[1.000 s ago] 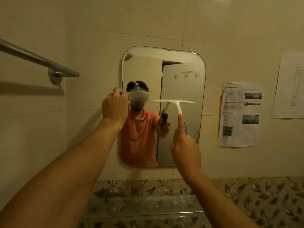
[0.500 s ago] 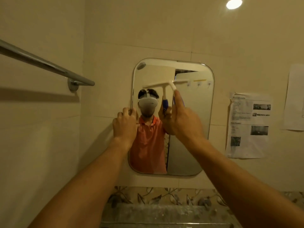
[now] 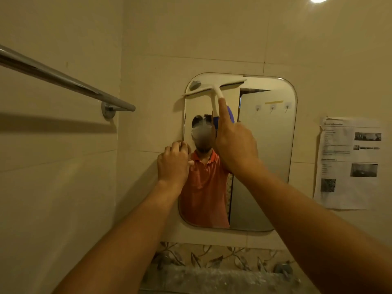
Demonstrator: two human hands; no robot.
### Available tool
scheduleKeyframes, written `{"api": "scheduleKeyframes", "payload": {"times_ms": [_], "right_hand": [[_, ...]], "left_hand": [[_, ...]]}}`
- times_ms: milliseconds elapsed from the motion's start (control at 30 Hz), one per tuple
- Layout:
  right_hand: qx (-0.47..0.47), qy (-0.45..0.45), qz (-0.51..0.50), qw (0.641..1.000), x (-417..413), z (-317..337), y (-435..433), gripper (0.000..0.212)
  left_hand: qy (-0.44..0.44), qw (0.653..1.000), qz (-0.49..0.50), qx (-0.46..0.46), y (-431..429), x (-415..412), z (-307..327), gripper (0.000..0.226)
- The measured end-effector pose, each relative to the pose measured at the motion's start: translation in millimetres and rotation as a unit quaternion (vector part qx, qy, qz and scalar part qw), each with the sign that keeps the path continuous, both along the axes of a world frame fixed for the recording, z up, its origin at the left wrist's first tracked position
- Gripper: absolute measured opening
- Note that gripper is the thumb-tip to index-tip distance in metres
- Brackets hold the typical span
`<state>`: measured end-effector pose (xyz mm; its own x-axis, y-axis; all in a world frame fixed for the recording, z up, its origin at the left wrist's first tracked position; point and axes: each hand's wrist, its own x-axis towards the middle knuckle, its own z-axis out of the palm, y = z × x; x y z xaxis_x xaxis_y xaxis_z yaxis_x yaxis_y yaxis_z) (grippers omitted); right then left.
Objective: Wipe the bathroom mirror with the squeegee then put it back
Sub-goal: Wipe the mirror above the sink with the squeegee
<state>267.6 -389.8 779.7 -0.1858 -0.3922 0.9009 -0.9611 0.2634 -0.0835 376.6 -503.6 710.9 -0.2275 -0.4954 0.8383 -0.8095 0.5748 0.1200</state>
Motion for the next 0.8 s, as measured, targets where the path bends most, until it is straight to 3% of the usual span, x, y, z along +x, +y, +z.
{"api": "scheduleKeyframes", "payload": {"times_ms": [267, 500, 633, 800], "right_hand": [[0.073, -0.035, 0.009, 0.997, -5.6, -116.8, 21.9, 0.091], [0.145, -0.084, -0.016, 0.986, -4.0, -159.1, 53.8, 0.082], [0.164, -0.094, 0.011, 0.982, 2.5, -146.3, 64.1, 0.076], [0.037, -0.056, 0.092, 0.993, 8.5, -63.7, 45.5, 0.064]], "left_hand": [[0.034, 0.999, -0.036, -0.010, -2.2, 5.2, -5.3, 0.061], [0.029, 0.997, -0.058, 0.030, -0.8, 10.4, -12.5, 0.082], [0.018, 0.998, -0.047, 0.032, 0.4, 11.2, -12.3, 0.083], [0.019, 0.999, -0.043, 0.025, -0.4, 10.4, -14.5, 0.077]]}}
